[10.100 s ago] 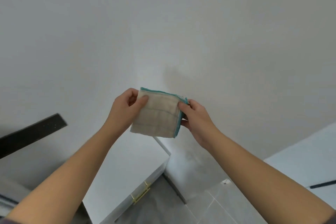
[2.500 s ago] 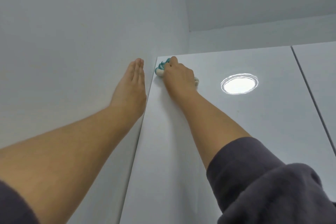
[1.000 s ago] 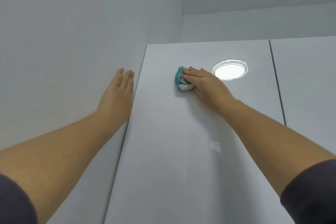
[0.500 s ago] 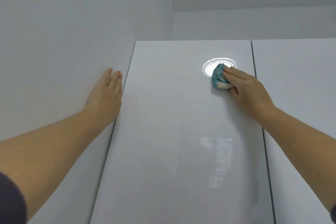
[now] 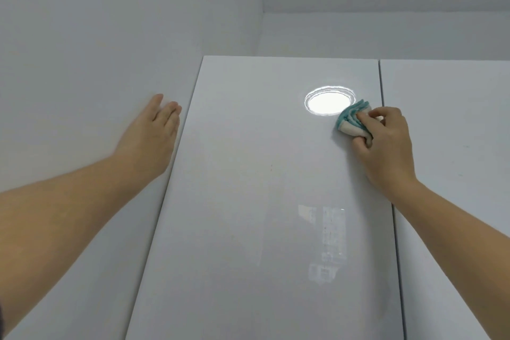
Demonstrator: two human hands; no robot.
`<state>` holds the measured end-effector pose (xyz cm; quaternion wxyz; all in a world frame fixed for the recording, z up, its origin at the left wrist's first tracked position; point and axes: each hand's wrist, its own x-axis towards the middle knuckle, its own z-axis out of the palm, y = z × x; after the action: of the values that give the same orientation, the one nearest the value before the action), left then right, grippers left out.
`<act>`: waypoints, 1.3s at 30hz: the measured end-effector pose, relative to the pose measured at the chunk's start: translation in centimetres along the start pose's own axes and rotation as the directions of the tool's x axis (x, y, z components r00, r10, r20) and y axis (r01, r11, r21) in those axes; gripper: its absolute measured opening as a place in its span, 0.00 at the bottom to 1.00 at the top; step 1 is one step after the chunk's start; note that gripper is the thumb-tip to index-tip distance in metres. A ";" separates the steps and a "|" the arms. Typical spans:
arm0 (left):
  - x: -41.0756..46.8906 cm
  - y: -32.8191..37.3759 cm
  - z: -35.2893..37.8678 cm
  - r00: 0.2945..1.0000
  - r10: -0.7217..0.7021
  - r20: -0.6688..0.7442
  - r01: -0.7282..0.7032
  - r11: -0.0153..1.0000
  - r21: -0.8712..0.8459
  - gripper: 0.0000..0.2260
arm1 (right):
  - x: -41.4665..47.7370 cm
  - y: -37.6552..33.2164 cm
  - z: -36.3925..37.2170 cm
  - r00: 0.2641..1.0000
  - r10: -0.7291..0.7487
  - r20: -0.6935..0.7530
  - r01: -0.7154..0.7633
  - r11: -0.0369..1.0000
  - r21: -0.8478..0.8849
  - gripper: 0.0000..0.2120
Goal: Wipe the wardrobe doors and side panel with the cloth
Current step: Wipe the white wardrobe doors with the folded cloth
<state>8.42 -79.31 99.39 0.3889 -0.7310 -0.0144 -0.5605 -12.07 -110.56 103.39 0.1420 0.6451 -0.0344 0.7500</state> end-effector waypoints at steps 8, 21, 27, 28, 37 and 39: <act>-0.2 -0.1 -0.1 0.996 -0.085 0.001 0.085 0.996 -0.037 0.28 | -1.5 -4.8 3.0 0.997 -0.064 0.038 0.063 0.997 0.043 0.17; -0.4 -0.8 0.1 0.999 -0.044 0.001 0.044 0.998 -0.049 0.28 | -0.9 -13.8 10.7 0.977 -0.207 -0.045 0.209 0.976 0.053 0.14; -0.3 -0.6 0.2 0.993 -0.116 -0.022 0.113 0.989 -0.090 0.28 | 0.0 -17.1 13.0 0.968 -0.247 -0.043 0.248 0.969 0.015 0.17; -0.3 -0.6 0.1 0.992 -0.122 -0.024 0.119 0.988 -0.098 0.28 | 0.2 -17.6 13.2 0.968 -0.249 -0.040 0.249 0.968 0.020 0.17; 0.0 -0.5 0.1 0.992 -0.126 -0.024 0.124 0.988 -0.089 0.29 | 1.5 -21.2 15.9 0.935 -0.354 -0.008 0.353 0.933 0.069 0.12; -0.1 -0.6 0.1 0.991 -0.130 -0.020 0.128 0.987 -0.095 0.29 | 1.4 -21.3 16.1 0.919 -0.394 0.001 0.392 0.915 0.100 0.11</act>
<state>8.22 -78.77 99.68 0.3171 -0.7387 -0.0304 -0.5940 8.67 -93.69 104.66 0.2575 0.6529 0.1309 0.7002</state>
